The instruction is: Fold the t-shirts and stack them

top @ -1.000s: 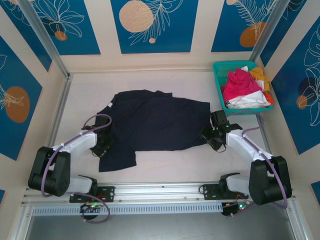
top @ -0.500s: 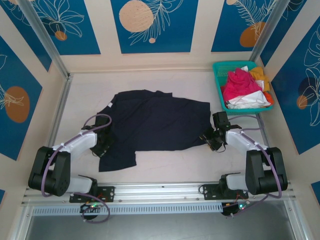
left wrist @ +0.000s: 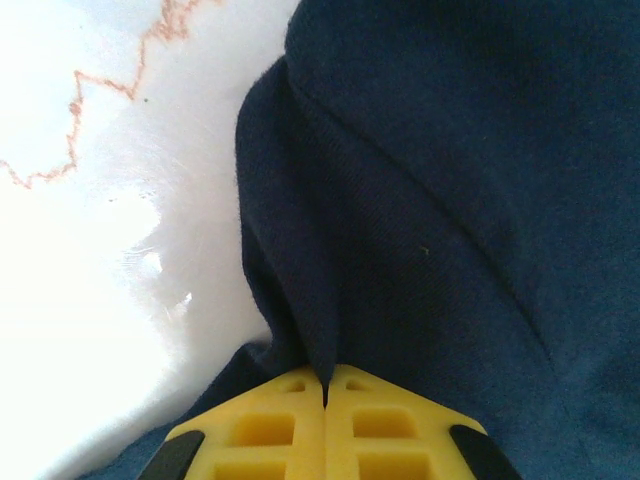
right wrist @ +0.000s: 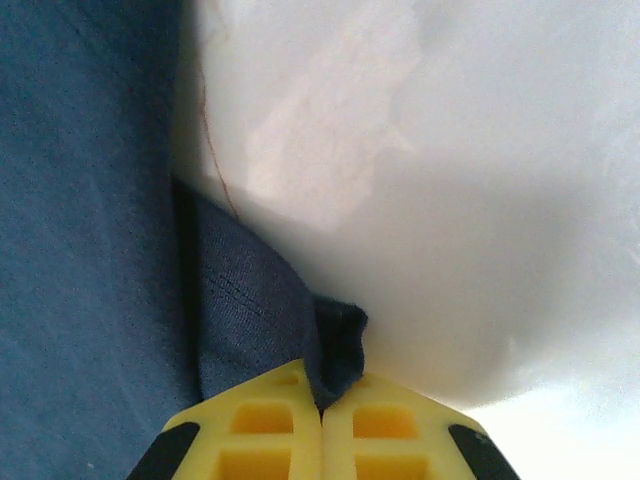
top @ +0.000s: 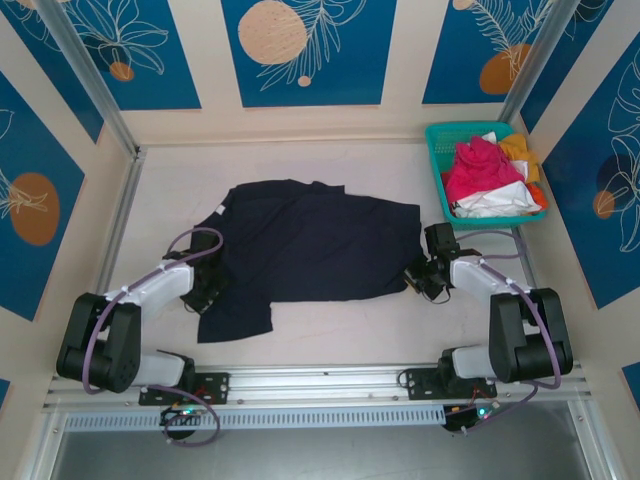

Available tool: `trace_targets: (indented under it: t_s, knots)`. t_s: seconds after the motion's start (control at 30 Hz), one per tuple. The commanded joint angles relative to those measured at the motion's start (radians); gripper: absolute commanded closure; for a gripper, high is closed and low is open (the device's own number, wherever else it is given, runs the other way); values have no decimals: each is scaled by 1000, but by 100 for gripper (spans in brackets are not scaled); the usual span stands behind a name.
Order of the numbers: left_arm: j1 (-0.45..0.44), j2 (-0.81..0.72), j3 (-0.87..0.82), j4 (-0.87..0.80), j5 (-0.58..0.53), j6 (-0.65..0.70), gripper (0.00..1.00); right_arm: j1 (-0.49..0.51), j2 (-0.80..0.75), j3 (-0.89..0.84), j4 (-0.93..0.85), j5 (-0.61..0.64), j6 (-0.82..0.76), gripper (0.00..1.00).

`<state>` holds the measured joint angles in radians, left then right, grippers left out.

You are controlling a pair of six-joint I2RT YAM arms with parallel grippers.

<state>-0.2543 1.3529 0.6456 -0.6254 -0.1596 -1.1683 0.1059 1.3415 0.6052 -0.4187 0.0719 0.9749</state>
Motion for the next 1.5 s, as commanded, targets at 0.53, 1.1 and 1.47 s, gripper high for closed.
trace_targets:
  t_s: [0.53,1.1,1.47]
  knots:
    - [44,-300,21,-223,-125,76,100,-3,-648,20,-262,246,-92,100]
    - [85,314,559,-17,-107,235,100,57,306,662,-21,146,-290,100]
    - [144,793,1627,-203,-74,361,100,48,789,1702,-172,75,-361,100]
